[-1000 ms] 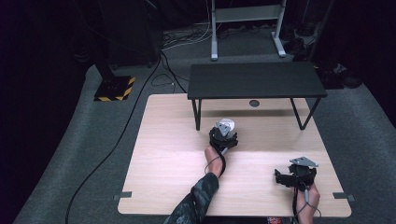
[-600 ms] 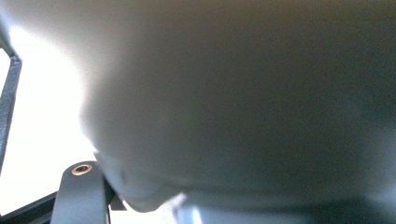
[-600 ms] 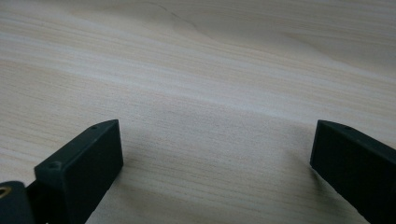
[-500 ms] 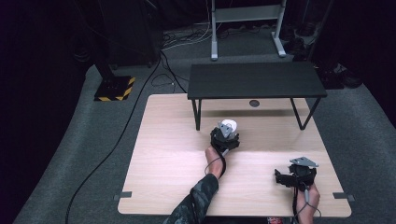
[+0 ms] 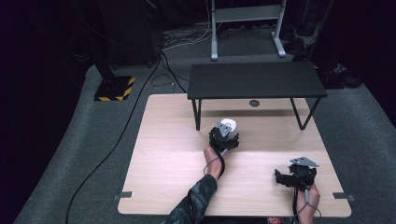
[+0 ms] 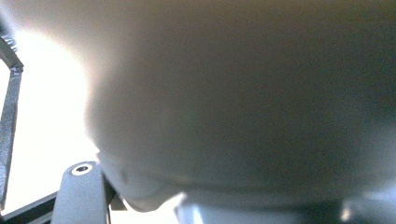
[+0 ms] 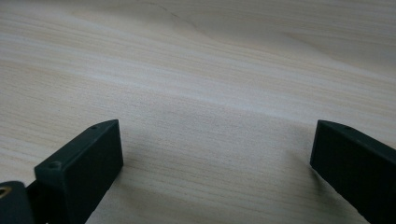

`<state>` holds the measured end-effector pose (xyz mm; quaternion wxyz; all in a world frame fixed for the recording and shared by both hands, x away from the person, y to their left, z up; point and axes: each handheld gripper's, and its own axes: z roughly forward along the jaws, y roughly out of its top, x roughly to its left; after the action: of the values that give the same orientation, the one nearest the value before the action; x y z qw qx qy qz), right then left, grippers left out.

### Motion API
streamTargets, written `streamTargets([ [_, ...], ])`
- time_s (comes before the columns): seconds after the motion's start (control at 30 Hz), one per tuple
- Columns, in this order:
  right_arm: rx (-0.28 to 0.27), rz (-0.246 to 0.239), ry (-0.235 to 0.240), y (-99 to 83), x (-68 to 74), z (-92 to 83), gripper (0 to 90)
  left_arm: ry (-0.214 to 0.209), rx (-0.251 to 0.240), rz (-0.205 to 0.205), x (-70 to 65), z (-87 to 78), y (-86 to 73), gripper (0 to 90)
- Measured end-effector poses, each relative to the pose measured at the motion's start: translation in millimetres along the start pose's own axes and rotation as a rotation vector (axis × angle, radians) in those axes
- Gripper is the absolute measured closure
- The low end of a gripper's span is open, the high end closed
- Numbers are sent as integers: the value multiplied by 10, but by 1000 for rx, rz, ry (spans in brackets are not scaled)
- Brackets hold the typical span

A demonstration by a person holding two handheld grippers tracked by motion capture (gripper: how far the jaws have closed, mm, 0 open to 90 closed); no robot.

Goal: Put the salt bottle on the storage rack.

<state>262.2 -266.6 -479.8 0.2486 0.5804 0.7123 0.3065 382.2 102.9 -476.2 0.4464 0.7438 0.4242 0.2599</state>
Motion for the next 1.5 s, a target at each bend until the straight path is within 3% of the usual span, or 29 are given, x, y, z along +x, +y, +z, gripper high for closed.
streamTargets([
  [1.5,3,1,2,4,-5,2,11,-19,-36,-4,174,-287,466,291],
])
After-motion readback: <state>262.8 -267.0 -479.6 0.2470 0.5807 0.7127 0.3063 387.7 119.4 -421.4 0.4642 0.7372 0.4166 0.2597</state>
